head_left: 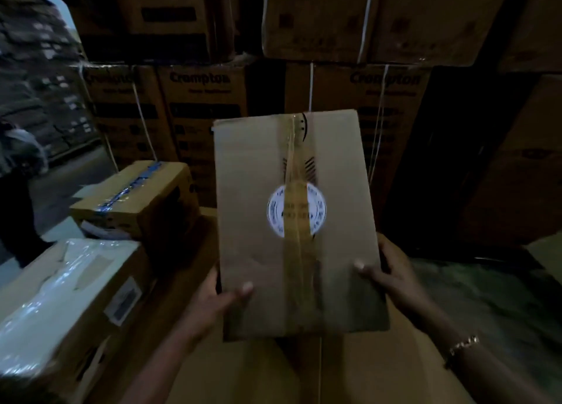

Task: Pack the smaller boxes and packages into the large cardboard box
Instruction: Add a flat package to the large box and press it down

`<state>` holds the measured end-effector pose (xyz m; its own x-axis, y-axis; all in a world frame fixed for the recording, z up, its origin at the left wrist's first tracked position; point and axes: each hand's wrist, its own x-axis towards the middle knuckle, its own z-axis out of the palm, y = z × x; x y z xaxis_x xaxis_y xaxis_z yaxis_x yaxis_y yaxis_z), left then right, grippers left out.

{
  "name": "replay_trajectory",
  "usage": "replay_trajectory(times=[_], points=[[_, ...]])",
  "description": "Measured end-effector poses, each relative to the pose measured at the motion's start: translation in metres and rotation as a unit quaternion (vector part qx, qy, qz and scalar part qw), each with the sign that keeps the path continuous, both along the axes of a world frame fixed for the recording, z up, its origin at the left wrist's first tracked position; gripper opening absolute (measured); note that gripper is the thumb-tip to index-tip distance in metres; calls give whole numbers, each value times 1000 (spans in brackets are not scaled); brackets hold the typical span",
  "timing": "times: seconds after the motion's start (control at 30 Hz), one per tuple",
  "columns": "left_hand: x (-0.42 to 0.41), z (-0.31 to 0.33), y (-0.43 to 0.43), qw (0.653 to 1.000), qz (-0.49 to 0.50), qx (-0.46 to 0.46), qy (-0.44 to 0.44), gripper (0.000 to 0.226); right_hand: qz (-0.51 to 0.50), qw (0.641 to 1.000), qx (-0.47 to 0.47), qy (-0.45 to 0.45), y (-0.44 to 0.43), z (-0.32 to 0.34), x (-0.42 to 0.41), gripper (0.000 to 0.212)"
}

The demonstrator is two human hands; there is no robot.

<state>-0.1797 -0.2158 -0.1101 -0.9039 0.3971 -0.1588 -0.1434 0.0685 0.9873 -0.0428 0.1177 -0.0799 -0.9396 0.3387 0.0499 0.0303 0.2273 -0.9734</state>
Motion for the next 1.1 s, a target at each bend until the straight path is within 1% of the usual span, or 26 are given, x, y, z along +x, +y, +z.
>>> replay_trajectory(times=[0.03,0.07,0.1,0.2,0.27,0.3,0.37,0.43,0.47,0.5,0.57,0.6,0.67,0.73,0.83,0.9,0.97,1.0,1.03,1.07,1.1], points=[[3,-10,-1,1000,-13,-20,-13,88,7,1000,-3,-5,1,-5,6,63],[5,-19,-1,999,-25,-38,-20,90,14,1000,0,-19,4,-11,12,66],[8,-28,-2,998,-33,-49,-20,88,19,999,2,-39,6,-16,18,66],[15,-40,-5,993,-51,-102,15,67,23,997,2,-77,20,-29,32,56],[16,-34,-6,987,-68,-143,34,44,18,995,3,-103,32,-25,37,39],[18,-26,-5,987,-64,-147,30,37,9,993,-4,-119,37,-19,40,31],[19,1,-3,996,6,-93,-15,32,-29,991,-59,-118,45,4,39,31],[17,37,-2,994,91,8,-61,27,-59,990,-105,-77,50,36,35,31],[12,57,-2,990,110,52,-64,30,-69,989,-115,-59,52,53,30,32],[9,78,-1,990,105,75,-55,34,-68,989,-119,-51,53,72,24,36],[3,118,6,996,58,64,-14,40,-26,991,-102,-81,49,109,9,56],[3,133,11,998,31,46,-1,38,5,990,-85,-112,44,124,2,62],[3,151,22,999,-19,21,-30,37,54,980,-69,-179,32,143,-11,62],[3,159,27,996,-48,14,-71,42,58,973,-84,-208,21,152,-16,67],[5,159,23,996,-55,31,-63,46,46,981,-98,-163,15,152,-12,69],[8,154,18,996,-52,57,-32,51,42,992,-63,-98,15,146,-8,73],[14,141,13,996,-47,77,17,60,37,998,-20,-37,15,134,0,85],[18,132,9,996,-46,66,38,69,33,999,-9,-25,17,124,6,93],[21,120,4,997,-43,37,52,78,25,999,-1,-24,18,112,14,98],[26,106,-1,997,-38,-7,62,87,17,999,3,-30,20,98,23,97],[30,90,-6,996,-36,-50,70,92,15,999,-1,-39,22,81,31,92]])
